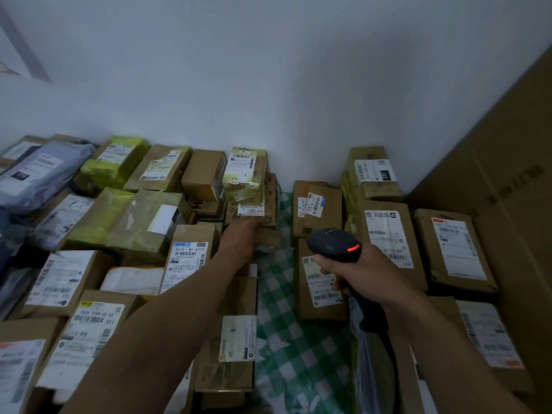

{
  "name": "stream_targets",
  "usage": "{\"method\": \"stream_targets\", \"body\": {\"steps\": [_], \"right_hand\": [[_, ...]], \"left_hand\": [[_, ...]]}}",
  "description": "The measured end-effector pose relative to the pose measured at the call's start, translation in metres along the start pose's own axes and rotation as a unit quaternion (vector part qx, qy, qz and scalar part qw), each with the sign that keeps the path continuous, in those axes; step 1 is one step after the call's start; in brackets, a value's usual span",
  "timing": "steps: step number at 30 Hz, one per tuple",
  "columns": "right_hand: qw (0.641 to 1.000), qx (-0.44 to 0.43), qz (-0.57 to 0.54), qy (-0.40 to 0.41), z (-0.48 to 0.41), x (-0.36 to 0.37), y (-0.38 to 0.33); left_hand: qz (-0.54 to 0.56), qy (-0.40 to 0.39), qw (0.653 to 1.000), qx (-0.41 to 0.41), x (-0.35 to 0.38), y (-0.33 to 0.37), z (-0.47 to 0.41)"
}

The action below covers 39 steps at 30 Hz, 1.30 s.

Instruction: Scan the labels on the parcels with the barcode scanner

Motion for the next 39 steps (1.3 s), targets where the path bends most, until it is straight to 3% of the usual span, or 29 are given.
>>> {"method": "stream_targets", "body": {"steps": [3, 7, 9, 16, 20, 23, 31, 39], "right_hand": [[1.0, -0.003, 0.005, -0.001, -0.001, 0.001, -0.001], [1.0, -0.002, 0.0, 0.001, -0.002, 0.001, -0.001], [1.0, -0.002, -0.009, 0.005, 0.0, -0.001, -0.001], [0.998, 0.013, -0.06, 0.029, 0.018, -0.011, 0.005], [0.996, 0.011, -0.075, 0.049, 0.033, -0.025, 0.011], [0.993, 0.009, -0.092, 0.067, 0.038, -0.037, 0.017], [0.984, 0.022, -0.136, 0.112, 0.017, -0.052, 0.035], [0.98, 0.045, -0.15, 0.12, -0.001, -0.063, 0.056]], "left_hand": [[-0.04, 0.011, 0.999, -0.006, 0.009, -0.01, -0.003], [-0.052, -0.036, 0.996, -0.058, 0.024, -0.02, 0.0], [-0.046, -0.059, 0.996, -0.043, 0.022, -0.013, 0.005], [0.149, -0.033, 0.988, 0.0, 0.0, 0.053, 0.052], [0.271, -0.073, 0.959, -0.027, -0.009, 0.101, 0.073], [0.385, -0.111, 0.915, -0.049, -0.004, 0.122, 0.057], [0.355, -0.111, 0.923, -0.102, 0.069, 0.117, -0.043], [0.471, -0.12, 0.851, -0.198, 0.056, 0.144, -0.037]]}}
Point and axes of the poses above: each hand's wrist, its own z-axis away from the middle knuckle, its own x-axis out of the palm, y = z × x, the point moved 2 cm from there along -z, towards the middle knuckle, and after that the axes turned 8 degrees about -z, right-handed, at the moved point
